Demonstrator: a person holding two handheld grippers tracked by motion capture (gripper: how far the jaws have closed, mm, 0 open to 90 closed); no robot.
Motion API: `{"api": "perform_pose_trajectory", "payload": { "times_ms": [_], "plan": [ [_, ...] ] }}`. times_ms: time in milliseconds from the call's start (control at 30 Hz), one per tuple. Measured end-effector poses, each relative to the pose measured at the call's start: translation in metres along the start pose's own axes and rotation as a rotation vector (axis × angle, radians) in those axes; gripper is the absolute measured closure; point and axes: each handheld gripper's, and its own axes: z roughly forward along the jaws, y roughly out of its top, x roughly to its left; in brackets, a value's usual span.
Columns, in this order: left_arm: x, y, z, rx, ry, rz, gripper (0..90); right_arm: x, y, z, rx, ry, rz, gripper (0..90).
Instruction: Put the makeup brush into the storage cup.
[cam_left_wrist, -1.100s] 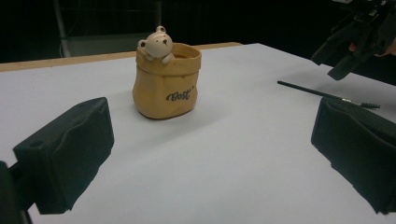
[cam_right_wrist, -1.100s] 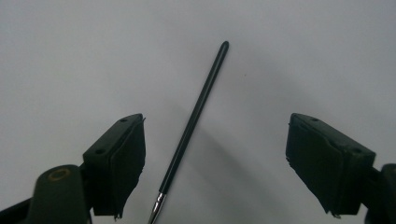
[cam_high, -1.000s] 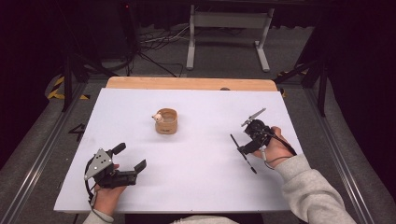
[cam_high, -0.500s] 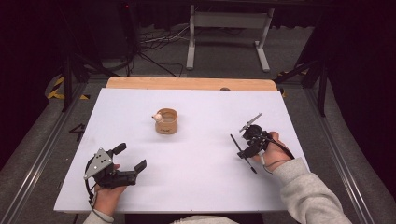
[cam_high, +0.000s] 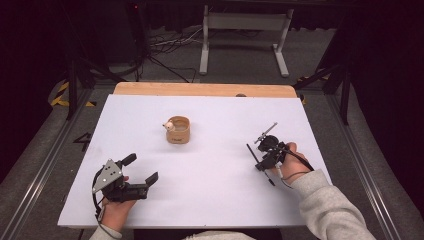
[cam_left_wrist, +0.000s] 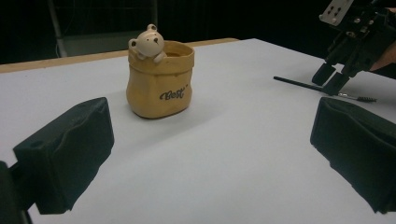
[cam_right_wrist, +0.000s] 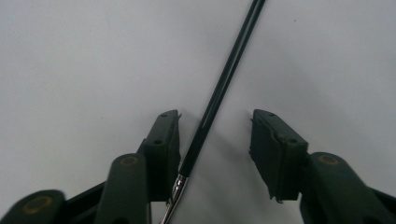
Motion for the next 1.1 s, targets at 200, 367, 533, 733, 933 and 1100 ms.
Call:
{"api": "perform_pose_trajectory", "payload": {
  "times_ms": [200, 367, 533, 733, 933, 1100],
  "plan": [
    [-0.001, 0.000, 0.000, 0.007, 0.001, 0.004, 0.4, -0.001, 0.001, -0.001, 0.015, 0.004, 0.006, 71.6],
    [-0.001, 0.000, 0.000, 0.009, 0.003, 0.000, 0.7, -0.001, 0.003, -0.001, 0.024, 0.002, 0.026, 81.2],
    [-0.001, 0.000, 0.000, 0.013, 0.000, -0.001, 0.8, -0.003, 0.003, -0.001, 0.024, 0.010, 0.038, 84.4],
    [-0.001, 0.000, 0.000, 0.016, 0.003, 0.003, 1.3, -0.003, 0.003, -0.004, 0.005, 0.011, 0.043, 85.6],
    [-0.001, 0.001, 0.000, 0.019, 0.005, 0.004, 1.5, 0.000, 0.007, -0.013, -0.002, 0.006, 0.018, 85.6],
    [-0.001, 0.002, -0.001, 0.015, 0.000, -0.002, 2.4, 0.006, 0.012, -0.027, -0.020, 0.012, -0.030, 85.6]
  ]
}}
